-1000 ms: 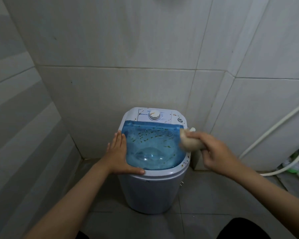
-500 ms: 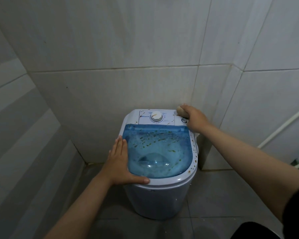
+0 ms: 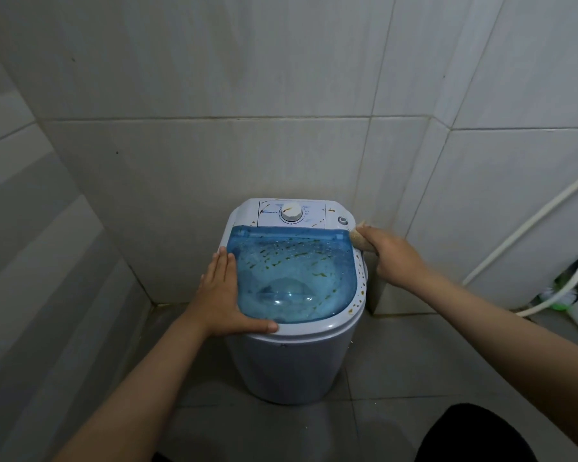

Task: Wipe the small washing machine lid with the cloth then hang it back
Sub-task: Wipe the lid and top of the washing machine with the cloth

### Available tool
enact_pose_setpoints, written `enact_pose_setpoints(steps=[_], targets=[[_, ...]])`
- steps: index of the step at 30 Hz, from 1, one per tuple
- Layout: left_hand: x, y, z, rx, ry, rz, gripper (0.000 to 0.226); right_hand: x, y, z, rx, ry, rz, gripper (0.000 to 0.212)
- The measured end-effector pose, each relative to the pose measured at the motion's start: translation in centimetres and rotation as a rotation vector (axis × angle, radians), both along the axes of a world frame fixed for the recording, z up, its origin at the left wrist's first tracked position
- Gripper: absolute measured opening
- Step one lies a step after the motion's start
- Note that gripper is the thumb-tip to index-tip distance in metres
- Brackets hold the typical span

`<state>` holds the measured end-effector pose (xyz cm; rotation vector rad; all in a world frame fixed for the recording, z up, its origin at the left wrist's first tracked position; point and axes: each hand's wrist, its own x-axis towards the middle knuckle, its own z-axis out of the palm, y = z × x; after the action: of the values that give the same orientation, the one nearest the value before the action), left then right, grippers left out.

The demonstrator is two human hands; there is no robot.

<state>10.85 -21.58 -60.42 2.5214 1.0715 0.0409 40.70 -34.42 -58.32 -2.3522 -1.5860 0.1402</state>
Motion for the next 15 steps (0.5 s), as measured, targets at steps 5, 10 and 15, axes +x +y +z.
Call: enact_pose_setpoints(steps=[5,10,15], targets=[[0.2,0.5,0.1,-0.005,-0.005,0.016,0.166,-1.3,-0.9,0.1,-0.059,-0.113,0.064,0.073],[0.1,0.3,-0.1,0.005,-0.010,0.013,0.165,-3.4,-2.7,0.4,-0.119,-0.178,0.069,0.075],[0.0,0.4,-0.3,0.008,-0.027,0.014,0.165,-5.5,-4.8,0.6,-0.173,-0.208,0.050,0.079]])
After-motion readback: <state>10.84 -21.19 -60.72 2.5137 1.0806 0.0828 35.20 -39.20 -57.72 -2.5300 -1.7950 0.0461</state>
